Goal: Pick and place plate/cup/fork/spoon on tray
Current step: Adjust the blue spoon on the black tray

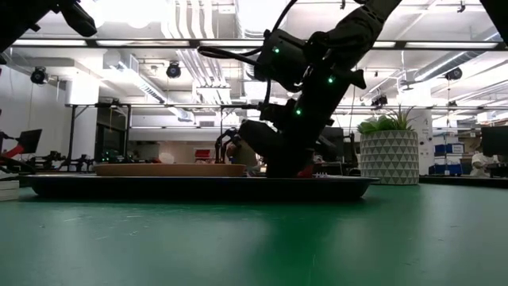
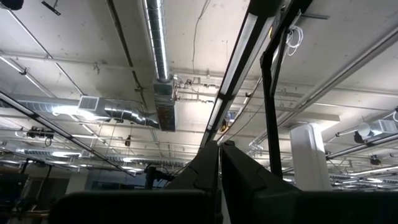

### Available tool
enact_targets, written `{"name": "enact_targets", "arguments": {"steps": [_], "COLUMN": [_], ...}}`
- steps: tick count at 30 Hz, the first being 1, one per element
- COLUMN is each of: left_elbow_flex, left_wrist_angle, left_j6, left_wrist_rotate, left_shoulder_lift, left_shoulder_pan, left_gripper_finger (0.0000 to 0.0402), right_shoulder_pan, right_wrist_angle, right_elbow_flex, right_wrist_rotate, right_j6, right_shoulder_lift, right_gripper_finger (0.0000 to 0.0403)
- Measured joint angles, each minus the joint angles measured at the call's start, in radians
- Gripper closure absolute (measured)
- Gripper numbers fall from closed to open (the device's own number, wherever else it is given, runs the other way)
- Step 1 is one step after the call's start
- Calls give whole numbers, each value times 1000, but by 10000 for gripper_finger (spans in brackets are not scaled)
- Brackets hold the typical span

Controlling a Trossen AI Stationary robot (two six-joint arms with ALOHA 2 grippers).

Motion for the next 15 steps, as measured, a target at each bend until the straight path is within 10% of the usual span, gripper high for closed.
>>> {"name": "enact_targets", "arguments": {"steps": [15], "left_elbow_flex": [-1], "left_wrist_angle": [-2], "left_j6": [-2], "left_wrist_rotate": [0], "left_shoulder_lift": [0], "left_shoulder_pan": [0], "left_gripper_finger": [402], "right_shoulder_pan": [10], "right_wrist_angle": [-6], "right_elbow_flex": [0], "right_wrist_rotate": [-34], "right_j6": [36], "right_shoulder_lift": [-71], "right_gripper_finger": [393]}}
